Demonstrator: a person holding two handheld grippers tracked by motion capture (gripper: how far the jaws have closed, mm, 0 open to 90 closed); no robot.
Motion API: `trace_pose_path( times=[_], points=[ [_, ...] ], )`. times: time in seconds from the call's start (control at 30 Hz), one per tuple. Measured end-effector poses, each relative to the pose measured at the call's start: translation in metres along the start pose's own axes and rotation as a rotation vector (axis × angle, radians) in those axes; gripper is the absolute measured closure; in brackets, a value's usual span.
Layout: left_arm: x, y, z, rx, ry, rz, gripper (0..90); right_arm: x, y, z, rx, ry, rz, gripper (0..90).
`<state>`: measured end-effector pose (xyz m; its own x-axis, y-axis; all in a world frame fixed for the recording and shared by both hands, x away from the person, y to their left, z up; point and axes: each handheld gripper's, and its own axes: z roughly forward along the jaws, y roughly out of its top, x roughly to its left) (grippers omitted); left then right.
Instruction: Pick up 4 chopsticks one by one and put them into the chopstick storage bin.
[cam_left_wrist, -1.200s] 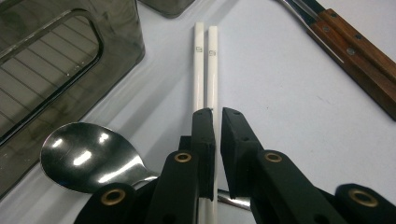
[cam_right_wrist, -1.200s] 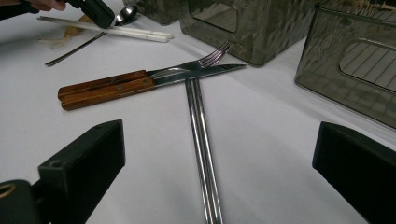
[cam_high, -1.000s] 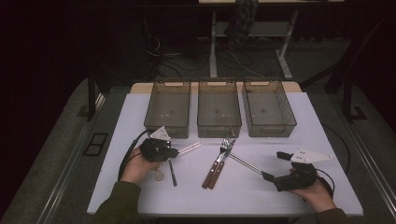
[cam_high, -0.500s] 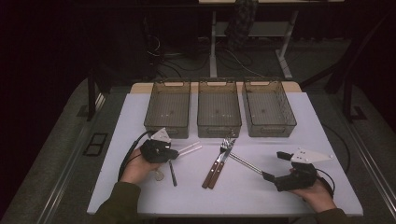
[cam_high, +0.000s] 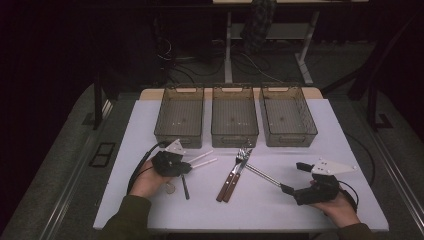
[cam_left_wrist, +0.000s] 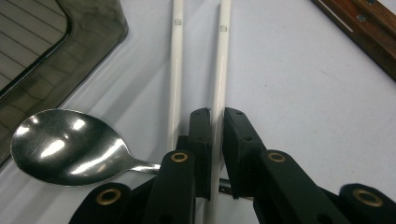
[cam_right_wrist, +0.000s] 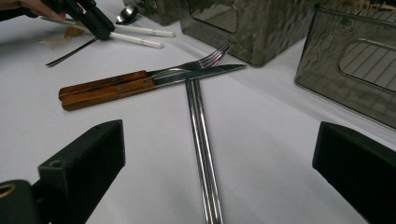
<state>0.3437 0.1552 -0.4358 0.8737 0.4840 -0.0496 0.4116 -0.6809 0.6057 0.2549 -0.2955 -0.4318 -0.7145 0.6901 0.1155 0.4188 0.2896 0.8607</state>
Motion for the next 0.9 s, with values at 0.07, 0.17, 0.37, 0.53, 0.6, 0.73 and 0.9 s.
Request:
trace_pose_path(
  times=[0.07,0.17,0.37,0.53,0.6,0.73,0.9],
  points=[
    [-0.0003,-0.0001,0.0005,0.002,0.0,0.001,80.0,0.0,0.0,-0.0001,0.0,0.0,0.001,2.3],
    [-0.0004,-0.0007,0.001,0.002,-0.003,0.001,79.1,0.0001,-0.0001,0.0003,0.003,0.0,-0.001,2.3],
    [0.0003,-0.001,0.001,0.002,-0.007,0.001,79.3,0.0002,-0.0003,0.0008,0.004,0.001,0.0,2.3],
    [-0.0017,-0.0004,0.0009,0.007,0.003,0.026,80.9,0.0002,-0.0003,0.0008,0.005,0.0,0.002,2.3],
    [-0.0019,-0.0003,0.0009,0.007,0.002,0.03,81.4,0.0003,-0.0003,0.0008,0.005,0.0,0.001,2.3],
    [-0.0017,-0.0002,0.0011,0.004,-0.003,0.039,82.3,0.0,-0.0003,0.0006,0.005,0.0,0.002,2.3],
    [-0.0022,0.0001,0.0012,0.004,-0.005,0.051,83.5,-0.0001,-0.0003,0.0006,0.004,0.001,0.001,2.3]
  ],
)
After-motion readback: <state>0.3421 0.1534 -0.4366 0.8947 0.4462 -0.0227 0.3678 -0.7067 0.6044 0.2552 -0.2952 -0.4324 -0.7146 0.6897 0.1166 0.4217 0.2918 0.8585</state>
